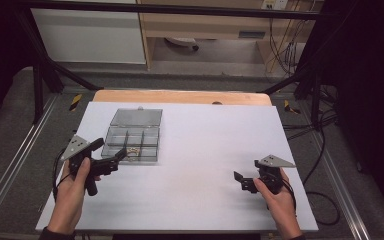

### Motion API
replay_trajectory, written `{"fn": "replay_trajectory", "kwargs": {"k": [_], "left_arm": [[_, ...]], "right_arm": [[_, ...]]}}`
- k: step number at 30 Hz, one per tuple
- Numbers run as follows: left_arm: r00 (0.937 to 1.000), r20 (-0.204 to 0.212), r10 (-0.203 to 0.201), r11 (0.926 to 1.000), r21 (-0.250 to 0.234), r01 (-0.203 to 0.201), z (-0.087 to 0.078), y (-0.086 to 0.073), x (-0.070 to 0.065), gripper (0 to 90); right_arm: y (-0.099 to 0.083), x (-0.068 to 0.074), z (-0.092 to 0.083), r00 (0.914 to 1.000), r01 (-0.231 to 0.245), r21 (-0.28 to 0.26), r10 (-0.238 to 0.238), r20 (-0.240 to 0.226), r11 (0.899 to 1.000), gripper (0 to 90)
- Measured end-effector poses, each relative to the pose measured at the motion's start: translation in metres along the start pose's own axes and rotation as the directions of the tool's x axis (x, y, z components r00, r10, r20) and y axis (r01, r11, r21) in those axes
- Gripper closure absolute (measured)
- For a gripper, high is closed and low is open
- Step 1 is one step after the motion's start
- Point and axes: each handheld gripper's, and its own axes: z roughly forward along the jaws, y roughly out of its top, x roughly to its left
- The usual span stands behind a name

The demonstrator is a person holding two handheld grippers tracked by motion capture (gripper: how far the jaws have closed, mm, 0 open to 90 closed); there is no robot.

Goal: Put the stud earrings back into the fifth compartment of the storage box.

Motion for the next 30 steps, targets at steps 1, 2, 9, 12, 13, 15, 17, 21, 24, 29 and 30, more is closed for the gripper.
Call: {"fn": "replay_trajectory", "kwargs": {"k": [1,2,9,12,13,15,17,21,24,29,30], "left_arm": [[1.0,-0.001,-0.002,1.0,-0.003,0.002,-0.004,-0.002,0.001,5.5],[1.0,-0.003,-0.003,1.0,-0.004,0.003,-0.007,-0.004,0.003,5.5],[0.9991,0.003,-0.042,0.9989,0.022,0.042,-0.02,-0.022,0.015,5.7],[0.999,0.001,-0.046,0.9979,0.045,0.045,-0.021,-0.032,0.016,6.1],[0.9994,-0.007,-0.034,0.9977,0.059,0.035,-0.021,-0.036,0.016,6.2],[0.9996,-0.013,-0.026,0.9962,0.083,0.027,-0.02,-0.044,0.017,6.5],[0.9996,-0.019,-0.019,0.9939,0.108,0.021,-0.019,-0.052,0.015,6.5],[0.9997,-0.024,0.003,0.988,0.154,0.0,-0.018,-0.066,0.012,6.5],[0.9996,-0.021,0.019,0.9821,0.188,-0.015,-0.018,-0.074,0.011,6.8],[0.9995,-0.028,0.017,0.9703,0.242,-0.01,-0.02,-0.087,0.015,7.6],[0.9992,-0.036,0.019,0.9719,0.235,-0.01,-0.02,-0.086,0.016,7.7]], "right_arm": [[0.0,-0.001,-0.002,1.0,-0.006,-0.002,0.006,0.003,1.0,5.1],[-0.001,-0.002,-0.004,1.0,-0.006,-0.005,0.006,0.005,1.0,5.1],[-0.007,-0.013,-0.018,0.9986,-0.019,-0.038,0.021,0.047,0.999,4.9],[-0.01,-0.015,-0.021,0.9983,-0.01,-0.045,0.012,0.057,0.999,4.5],[-0.01,-0.016,-0.021,0.9982,-0.006,-0.046,0.008,0.059,0.999,4.5],[-0.011,-0.016,-0.021,0.9982,0.0,-0.046,0.002,0.06,0.999,4.4],[-0.011,-0.015,-0.02,0.9983,0.009,-0.046,-0.006,0.058,0.999,4.4],[-0.011,-0.014,-0.017,0.9981,0.025,-0.041,-0.022,0.057,0.999,4.4],[-0.011,-0.015,-0.015,0.9981,0.027,-0.038,-0.024,0.056,0.999,4.4],[-0.011,-0.015,-0.012,0.9976,0.029,-0.029,-0.027,0.063,0.999,4.2],[-0.012,-0.015,-0.011,0.9977,0.024,-0.027,-0.023,0.064,0.999,4.1]]}}
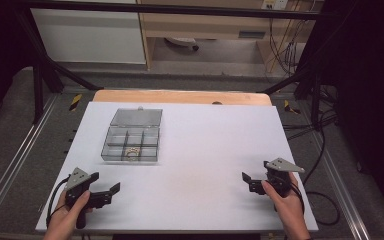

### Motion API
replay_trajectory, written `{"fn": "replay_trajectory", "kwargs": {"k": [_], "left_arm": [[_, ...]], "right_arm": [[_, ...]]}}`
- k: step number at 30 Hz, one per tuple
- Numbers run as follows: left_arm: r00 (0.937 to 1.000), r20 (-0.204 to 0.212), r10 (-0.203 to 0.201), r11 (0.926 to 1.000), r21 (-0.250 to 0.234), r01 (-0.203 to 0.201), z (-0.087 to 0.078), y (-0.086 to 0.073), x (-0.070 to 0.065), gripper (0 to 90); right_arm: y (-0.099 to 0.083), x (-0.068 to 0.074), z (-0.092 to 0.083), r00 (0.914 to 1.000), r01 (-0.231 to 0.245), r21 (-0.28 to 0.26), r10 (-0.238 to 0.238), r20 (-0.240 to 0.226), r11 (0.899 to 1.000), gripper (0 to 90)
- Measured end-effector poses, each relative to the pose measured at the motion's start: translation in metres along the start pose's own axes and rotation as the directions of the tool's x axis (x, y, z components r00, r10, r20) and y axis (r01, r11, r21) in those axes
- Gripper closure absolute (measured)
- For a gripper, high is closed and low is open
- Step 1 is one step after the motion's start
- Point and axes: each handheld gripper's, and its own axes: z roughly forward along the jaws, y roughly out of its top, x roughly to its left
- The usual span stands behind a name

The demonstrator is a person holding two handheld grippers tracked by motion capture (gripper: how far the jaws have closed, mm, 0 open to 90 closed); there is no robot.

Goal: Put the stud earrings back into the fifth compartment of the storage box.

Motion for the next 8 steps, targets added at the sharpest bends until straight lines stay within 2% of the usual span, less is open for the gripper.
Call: {"fn": "replay_trajectory", "kwargs": {"k": [5,8], "left_arm": [[0.9984,-0.056,0.007,0.9999,-0.011,-0.008,-0.004,0.001,0.008,8.1],[0.998,-0.063,0.001,0.9999,-0.014,-0.002,-0.005,0.001,0.009,8.0]], "right_arm": [[-0.001,0.0,0.008,1.0,0.006,0.036,-0.007,0.005,0.999,3.6],[-0.002,-0.001,0.016,0.9996,-0.004,0.08,0.002,0.027,0.997,3.4]]}}
